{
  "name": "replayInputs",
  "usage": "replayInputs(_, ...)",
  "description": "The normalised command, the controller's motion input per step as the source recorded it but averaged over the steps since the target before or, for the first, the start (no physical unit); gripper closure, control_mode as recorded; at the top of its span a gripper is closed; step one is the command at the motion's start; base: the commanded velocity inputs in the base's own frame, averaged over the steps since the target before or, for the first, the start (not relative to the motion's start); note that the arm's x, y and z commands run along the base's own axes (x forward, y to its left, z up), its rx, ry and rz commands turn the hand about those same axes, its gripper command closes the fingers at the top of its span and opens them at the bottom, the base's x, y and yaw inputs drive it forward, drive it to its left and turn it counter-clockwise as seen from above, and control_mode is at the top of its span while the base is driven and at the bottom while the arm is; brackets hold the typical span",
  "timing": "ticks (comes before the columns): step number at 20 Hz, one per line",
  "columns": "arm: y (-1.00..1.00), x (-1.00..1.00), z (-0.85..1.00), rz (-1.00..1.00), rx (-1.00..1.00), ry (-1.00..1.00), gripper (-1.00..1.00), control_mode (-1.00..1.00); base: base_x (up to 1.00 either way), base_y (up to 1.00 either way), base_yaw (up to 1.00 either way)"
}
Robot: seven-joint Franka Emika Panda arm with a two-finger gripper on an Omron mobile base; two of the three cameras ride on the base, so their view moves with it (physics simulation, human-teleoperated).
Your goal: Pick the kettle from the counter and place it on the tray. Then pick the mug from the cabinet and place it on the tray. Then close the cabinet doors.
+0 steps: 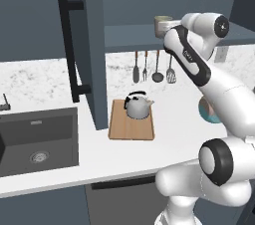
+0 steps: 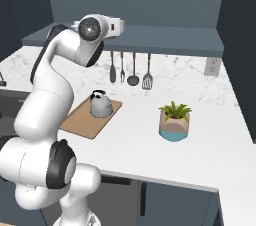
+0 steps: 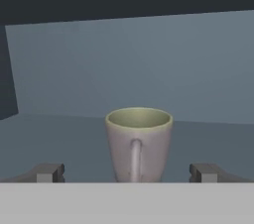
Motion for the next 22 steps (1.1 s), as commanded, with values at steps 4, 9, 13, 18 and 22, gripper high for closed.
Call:
replayInputs(4, -0.01, 0.22, -0.06, 0.02, 0.0, 0.0, -1.0, -1.0, 0.0, 0.0, 0.0)
replayInputs(9, 0.0, 0.18, -0.04, 0.0, 0.0, 0.0, -1.0, -1.0, 0.0, 0.0, 0.0)
replayInputs(13, 0.0, 0.18, -0.09, 0.0, 0.0, 0.0, -1.0, -1.0, 0.0, 0.0, 0.0)
replayInputs(18, 0.01, 0.1, -0.1, 0.0, 0.0, 0.0, -1.0, -1.0, 0.0, 0.0, 0.0)
replayInputs(22, 0.01, 0.09, -0.07, 0.0, 0.0, 0.0, -1.0, -1.0, 0.0, 0.0, 0.0)
